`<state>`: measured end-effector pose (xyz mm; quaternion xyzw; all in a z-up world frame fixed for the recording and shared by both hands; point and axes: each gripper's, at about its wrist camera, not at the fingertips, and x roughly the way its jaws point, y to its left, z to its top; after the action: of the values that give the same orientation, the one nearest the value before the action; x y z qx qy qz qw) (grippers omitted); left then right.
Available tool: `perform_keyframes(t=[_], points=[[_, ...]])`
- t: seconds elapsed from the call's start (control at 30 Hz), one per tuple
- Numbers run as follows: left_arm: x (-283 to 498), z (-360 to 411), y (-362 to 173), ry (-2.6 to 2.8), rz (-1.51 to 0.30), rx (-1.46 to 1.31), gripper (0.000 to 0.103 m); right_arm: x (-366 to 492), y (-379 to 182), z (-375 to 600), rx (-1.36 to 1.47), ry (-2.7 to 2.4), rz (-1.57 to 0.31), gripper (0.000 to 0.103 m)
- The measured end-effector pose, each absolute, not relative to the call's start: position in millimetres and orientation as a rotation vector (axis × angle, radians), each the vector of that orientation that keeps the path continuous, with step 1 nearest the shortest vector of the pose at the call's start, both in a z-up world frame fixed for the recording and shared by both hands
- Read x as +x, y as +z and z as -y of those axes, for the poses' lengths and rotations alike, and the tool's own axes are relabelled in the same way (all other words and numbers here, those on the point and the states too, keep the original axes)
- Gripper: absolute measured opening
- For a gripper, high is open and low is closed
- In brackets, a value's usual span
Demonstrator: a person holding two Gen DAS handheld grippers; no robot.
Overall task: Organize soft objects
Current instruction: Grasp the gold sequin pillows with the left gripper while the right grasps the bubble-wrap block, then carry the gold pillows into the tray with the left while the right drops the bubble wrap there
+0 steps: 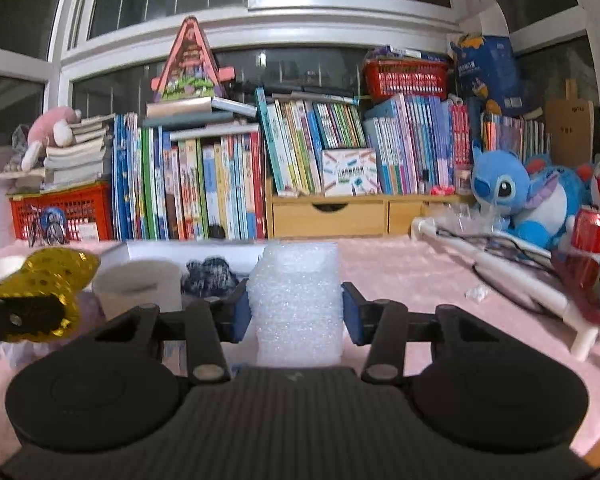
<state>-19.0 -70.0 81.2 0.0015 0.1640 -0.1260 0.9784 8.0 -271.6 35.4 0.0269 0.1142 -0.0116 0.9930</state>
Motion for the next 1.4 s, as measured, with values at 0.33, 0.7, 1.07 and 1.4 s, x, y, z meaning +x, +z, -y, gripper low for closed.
perform_keyframes(t=[0.33, 0.7, 1.07, 1.4], points=[[53, 30, 147, -0.331, -0.404, -0.076, 0.047, 56, 75, 284, 0.139, 0.112, -0.241, 0.051], [201, 17, 147, -0.31, -0.658, -0.103, 0.047, 147, 96, 270, 0.145, 0.22, -0.362, 0.051], [313, 28, 105, -0.271, -0.857, -0.186, 0.047, 243, 68, 263, 0.211, 0.269, -0.541, 0.051], [357, 48, 75, -0.224, -0.922, -0.136, 0.047, 277, 41, 258, 0.168, 0.21, -0.607, 0.051]])
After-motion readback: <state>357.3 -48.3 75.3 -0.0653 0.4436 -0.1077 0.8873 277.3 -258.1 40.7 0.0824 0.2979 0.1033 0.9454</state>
